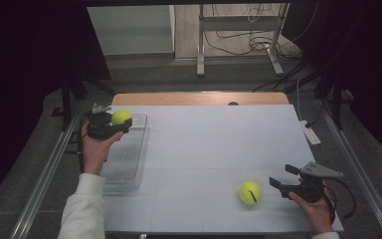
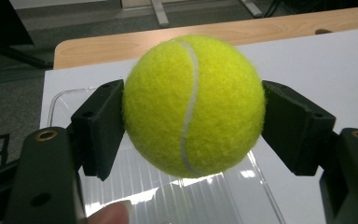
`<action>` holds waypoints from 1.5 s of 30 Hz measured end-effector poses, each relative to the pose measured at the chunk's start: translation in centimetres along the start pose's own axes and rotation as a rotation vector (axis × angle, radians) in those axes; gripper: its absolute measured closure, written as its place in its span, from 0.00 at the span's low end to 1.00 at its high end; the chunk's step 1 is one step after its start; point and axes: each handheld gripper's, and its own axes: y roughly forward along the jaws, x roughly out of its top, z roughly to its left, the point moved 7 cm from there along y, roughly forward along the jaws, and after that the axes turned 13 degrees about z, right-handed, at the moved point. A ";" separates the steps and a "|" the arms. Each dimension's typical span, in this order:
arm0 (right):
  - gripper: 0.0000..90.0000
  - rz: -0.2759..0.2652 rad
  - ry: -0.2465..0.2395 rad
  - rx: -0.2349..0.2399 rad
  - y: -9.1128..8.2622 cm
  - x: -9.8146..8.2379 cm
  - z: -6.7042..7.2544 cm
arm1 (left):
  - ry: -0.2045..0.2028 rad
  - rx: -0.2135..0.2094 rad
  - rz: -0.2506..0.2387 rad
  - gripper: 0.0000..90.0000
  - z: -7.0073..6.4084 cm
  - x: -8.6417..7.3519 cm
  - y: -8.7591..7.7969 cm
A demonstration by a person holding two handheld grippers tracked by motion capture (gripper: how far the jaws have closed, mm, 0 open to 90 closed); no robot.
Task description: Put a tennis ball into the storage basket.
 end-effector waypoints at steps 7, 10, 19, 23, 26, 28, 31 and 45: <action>0.15 0.000 -0.001 0.000 0.0 0.0 0.0 | -0.008 0.017 0.032 0.30 0.7 0.0 0.7; 0.15 0.002 -0.001 -0.001 0.0 0.0 0.0 | -0.012 0.022 0.042 0.30 1.0 0.0 1.0; 0.15 0.004 -0.002 0.001 0.1 0.0 0.0 | -0.022 0.046 0.092 0.30 1.8 -0.3 2.0; 0.15 0.006 -0.003 0.000 0.1 0.0 0.0 | -0.022 0.050 0.108 0.30 2.0 -0.4 2.3; 0.15 0.006 -0.002 0.001 0.1 -0.1 0.0 | -0.021 0.054 0.123 0.30 2.1 -0.4 2.5; 0.15 0.007 -0.003 0.001 0.1 -0.1 0.0 | -0.024 0.053 0.135 0.30 2.2 -0.5 2.7; 0.15 0.008 -0.003 0.000 0.1 -0.1 0.0 | -0.030 0.056 0.153 0.30 2.4 -0.6 3.1; 0.15 0.007 -0.002 0.000 0.1 -0.1 0.0 | -0.031 0.081 0.216 0.30 2.6 -1.0 4.6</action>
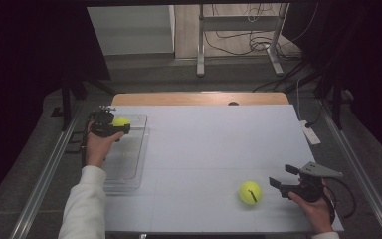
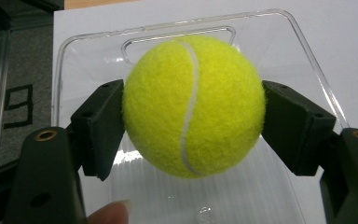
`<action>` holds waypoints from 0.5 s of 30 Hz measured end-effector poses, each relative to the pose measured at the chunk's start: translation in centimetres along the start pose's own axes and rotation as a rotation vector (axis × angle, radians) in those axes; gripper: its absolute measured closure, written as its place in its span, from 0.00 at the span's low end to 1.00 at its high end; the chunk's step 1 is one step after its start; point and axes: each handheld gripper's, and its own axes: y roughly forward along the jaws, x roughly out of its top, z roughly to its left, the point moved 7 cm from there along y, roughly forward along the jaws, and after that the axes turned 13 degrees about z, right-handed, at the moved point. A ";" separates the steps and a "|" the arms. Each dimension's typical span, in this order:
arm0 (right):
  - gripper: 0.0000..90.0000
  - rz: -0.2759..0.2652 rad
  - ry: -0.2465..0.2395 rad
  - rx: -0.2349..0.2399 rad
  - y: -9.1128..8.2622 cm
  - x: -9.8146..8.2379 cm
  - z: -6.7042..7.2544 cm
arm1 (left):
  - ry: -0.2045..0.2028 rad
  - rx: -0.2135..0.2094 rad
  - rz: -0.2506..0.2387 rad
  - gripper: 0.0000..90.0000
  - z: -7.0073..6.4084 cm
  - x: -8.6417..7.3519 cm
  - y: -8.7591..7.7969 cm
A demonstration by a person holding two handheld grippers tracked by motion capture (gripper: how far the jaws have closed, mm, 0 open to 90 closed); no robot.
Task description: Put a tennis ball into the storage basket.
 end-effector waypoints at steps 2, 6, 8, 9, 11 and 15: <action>0.15 0.000 -0.001 0.000 0.0 0.0 0.0 | 0.008 0.006 0.005 0.30 0.0 0.0 0.2; 0.15 0.000 -0.002 0.001 0.0 0.0 0.0 | 0.004 0.009 0.013 0.30 -0.1 0.0 0.4; 0.15 0.000 0.000 0.002 0.0 0.0 0.0 | 0.010 0.009 0.010 0.30 -0.2 0.0 0.3; 0.15 0.001 0.000 0.001 0.0 0.0 0.0 | 0.012 0.011 0.008 0.30 -0.1 0.1 0.3; 0.15 0.001 0.000 -0.001 0.0 0.0 0.0 | 0.009 0.013 0.007 0.30 0.0 0.1 0.2; 0.15 0.002 -0.002 0.001 0.0 0.0 0.1 | -0.004 0.021 0.006 0.29 0.2 0.0 0.1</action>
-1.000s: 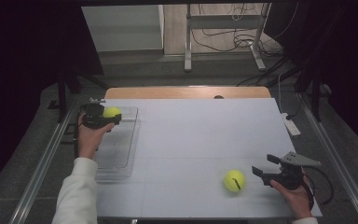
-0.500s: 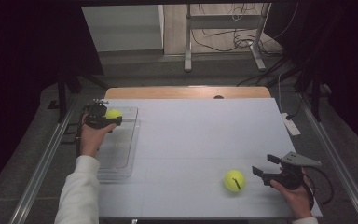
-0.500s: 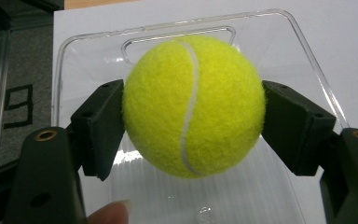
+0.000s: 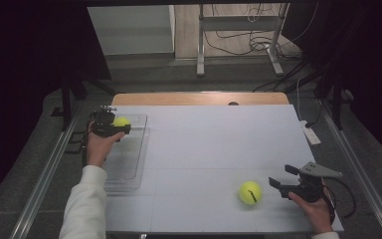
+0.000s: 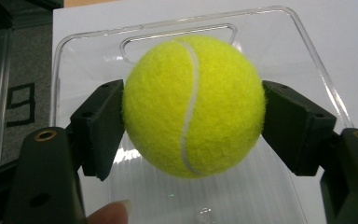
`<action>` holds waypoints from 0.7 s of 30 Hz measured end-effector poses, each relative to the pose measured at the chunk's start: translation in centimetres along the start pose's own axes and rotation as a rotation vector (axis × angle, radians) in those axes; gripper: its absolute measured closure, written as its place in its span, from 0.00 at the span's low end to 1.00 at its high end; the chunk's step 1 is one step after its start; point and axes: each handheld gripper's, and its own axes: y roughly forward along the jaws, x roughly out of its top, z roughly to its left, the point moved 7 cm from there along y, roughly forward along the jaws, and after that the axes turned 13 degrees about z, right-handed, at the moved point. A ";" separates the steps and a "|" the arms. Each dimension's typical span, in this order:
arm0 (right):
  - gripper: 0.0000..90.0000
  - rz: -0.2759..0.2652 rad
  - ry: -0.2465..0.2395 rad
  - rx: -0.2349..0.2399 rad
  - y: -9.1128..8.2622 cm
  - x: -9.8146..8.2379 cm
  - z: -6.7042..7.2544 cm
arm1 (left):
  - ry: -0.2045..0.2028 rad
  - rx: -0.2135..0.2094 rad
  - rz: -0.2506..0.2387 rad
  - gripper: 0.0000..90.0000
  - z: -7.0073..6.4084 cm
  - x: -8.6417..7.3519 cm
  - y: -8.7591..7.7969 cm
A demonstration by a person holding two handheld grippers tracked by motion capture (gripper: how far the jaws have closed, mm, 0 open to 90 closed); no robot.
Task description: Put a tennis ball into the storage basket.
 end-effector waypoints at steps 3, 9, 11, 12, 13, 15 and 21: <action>0.15 0.001 0.000 0.000 0.0 0.0 0.0 | -0.008 -0.016 -0.046 0.21 -0.3 0.2 -0.8; 0.15 0.000 -0.001 0.001 0.0 0.0 0.0 | 0.011 -0.042 -0.082 0.17 -0.9 0.2 -1.8; 0.15 0.001 -0.001 0.002 0.1 0.0 0.0 | 0.017 -0.055 -0.088 0.16 -1.1 0.1 -2.0; 0.15 0.001 -0.001 0.002 0.1 0.0 0.0 | 0.020 -0.059 -0.089 0.16 -1.1 0.0 -2.1; 0.15 0.002 -0.003 0.002 0.1 0.0 0.0 | 0.024 -0.064 -0.091 0.16 -1.2 -0.1 -2.1; 0.15 0.000 0.000 0.001 0.1 0.0 0.0 | 0.019 -0.081 -0.099 0.15 -1.2 -0.2 -2.2; 0.15 0.002 0.006 0.002 0.1 0.0 -0.1 | 0.050 -0.142 -0.125 0.16 -2.0 -0.9 -2.8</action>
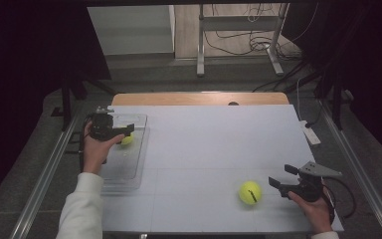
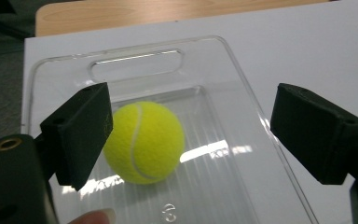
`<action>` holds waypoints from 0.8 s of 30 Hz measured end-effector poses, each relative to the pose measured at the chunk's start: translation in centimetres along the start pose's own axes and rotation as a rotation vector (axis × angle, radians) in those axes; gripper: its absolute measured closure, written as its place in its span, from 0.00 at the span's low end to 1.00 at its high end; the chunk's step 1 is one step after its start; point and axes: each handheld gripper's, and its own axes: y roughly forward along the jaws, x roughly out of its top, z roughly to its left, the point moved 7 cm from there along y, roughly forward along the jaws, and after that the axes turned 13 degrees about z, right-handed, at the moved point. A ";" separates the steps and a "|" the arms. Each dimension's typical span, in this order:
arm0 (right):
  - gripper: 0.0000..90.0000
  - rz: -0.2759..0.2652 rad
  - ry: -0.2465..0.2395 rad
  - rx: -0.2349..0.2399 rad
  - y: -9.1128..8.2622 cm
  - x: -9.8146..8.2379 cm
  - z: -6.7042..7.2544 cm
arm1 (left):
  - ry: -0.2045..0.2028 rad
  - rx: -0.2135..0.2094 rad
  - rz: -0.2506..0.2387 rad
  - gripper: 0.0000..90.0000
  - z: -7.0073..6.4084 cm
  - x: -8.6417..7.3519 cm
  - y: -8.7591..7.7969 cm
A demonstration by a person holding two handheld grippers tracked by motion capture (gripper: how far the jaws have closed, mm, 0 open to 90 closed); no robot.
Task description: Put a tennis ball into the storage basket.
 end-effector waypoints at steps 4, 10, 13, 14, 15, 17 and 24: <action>0.15 -0.004 0.008 0.004 -0.2 -0.2 0.1 | 0.018 -0.027 -0.009 0.16 -0.7 -0.5 -0.5; 0.15 -0.002 0.009 -0.009 -0.4 -0.3 -0.2 | 0.048 -0.081 -0.030 0.16 -2.0 -1.1 -1.4; 0.15 -0.003 0.014 -0.010 -0.4 -0.3 -0.2 | 0.063 -0.105 -0.042 0.16 -2.7 -1.5 -1.7; 0.15 -0.003 0.013 -0.010 -0.4 -0.3 -0.2 | 0.069 -0.109 -0.046 0.16 -3.0 -1.6 -1.8; 0.15 -0.002 0.012 -0.010 -0.3 -0.2 -0.1 | 0.078 -0.114 -0.047 0.16 -3.3 -1.8 -1.9; 0.15 0.000 0.004 -0.011 -0.1 0.0 -0.1 | 0.094 -0.126 -0.057 0.16 -3.8 -2.0 -2.0; 0.15 0.008 -0.009 -0.001 0.1 0.0 0.1 | 0.116 -0.163 -0.087 0.16 -5.5 -2.3 -2.7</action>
